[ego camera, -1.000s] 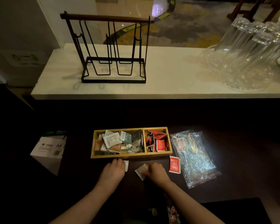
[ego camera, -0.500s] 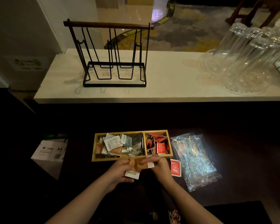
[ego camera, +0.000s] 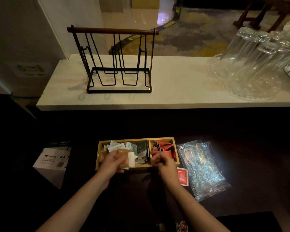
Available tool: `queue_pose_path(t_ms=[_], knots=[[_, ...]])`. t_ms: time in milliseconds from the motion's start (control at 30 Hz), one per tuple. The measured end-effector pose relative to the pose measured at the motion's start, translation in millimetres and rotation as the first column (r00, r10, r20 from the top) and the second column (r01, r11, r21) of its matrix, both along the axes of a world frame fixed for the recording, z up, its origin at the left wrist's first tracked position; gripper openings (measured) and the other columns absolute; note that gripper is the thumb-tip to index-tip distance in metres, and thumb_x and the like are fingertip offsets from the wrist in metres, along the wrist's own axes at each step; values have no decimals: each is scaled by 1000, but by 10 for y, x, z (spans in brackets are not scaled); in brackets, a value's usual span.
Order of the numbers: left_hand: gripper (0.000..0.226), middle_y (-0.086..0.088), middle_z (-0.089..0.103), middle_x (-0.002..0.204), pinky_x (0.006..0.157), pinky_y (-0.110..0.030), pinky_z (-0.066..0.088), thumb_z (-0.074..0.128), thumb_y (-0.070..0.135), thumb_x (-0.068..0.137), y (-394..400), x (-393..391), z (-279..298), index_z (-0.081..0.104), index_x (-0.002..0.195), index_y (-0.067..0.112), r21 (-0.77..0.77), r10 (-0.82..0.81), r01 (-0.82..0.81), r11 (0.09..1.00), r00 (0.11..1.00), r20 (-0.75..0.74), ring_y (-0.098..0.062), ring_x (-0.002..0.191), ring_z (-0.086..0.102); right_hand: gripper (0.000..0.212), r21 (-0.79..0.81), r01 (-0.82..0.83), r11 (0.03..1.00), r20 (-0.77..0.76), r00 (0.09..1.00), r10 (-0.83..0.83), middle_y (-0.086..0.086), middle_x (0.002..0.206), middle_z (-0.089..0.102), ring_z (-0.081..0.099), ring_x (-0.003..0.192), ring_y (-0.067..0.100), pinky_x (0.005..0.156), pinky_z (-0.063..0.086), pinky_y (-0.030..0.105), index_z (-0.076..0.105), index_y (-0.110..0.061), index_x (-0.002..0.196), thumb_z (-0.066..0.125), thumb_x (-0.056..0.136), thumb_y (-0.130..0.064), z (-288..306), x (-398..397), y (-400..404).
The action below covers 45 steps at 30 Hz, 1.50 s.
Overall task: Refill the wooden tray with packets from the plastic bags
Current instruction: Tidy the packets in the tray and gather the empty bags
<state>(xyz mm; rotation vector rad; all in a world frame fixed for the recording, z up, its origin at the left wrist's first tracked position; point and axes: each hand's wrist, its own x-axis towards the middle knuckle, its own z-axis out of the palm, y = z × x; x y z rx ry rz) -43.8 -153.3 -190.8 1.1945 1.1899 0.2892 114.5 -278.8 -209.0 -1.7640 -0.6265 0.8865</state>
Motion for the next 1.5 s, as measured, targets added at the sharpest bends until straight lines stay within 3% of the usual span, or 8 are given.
queue_pose_path(t_ms=[133,233,433,600,800,967,1133,1500], knots=[[24,-3,65,100,63,-22,46,56,14,91,329,-58,-27,57,114,8,277,8,29,960,991,-133,-18,89,63,39,-64,230,971,104,969,-222,2,90,66,64,88,16,80,54,31,60,-15,75,41,82,18,-81,288,-117],[32,-9,64,105,64,-28,50,61,14,88,452,-5,-131,54,117,6,387,5,102,916,964,-265,-23,89,63,36,-96,344,934,95,937,-335,3,85,67,66,82,20,69,54,31,62,-11,76,42,78,19,-124,420,-181],[36,-14,67,107,64,-36,51,62,25,86,453,-49,-304,52,118,11,530,42,287,797,851,-524,-31,90,64,36,-136,506,852,237,851,-468,4,75,67,46,46,23,46,34,28,65,-17,73,46,77,13,-158,589,-309],[58,-12,57,121,76,-41,52,62,33,83,389,53,-228,39,135,23,555,56,628,546,633,-772,-30,110,53,38,-192,559,807,303,816,-493,1,68,63,51,57,26,50,33,29,66,-17,74,42,74,13,-188,685,-448],[36,-18,41,136,89,-46,48,61,26,83,313,62,-375,61,119,25,611,37,634,474,679,-733,-36,124,42,37,-221,561,798,304,817,-490,4,68,64,56,60,34,50,35,29,67,-17,73,43,74,13,-267,707,-506],[49,-20,28,151,108,-54,26,48,46,89,244,52,-572,48,130,21,541,27,700,466,600,-800,-36,140,25,37,-247,537,807,312,832,-458,4,70,65,53,55,26,50,34,27,66,-17,74,44,75,13,-307,689,-508],[42,-19,39,145,103,-60,33,53,42,86,290,4,-604,51,125,28,531,32,719,449,581,-813,-37,135,34,37,-270,518,812,313,845,-435,5,69,65,52,56,24,51,35,29,67,-17,75,42,77,12,-334,698,-491],[53,-17,26,154,109,-58,27,44,43,92,278,-176,-642,29,143,39,479,-48,789,384,535,-843,-36,141,24,40,-274,529,803,341,834,-433,5,69,63,49,54,21,51,35,30,65,-21,73,42,77,11,-321,708,-471]])
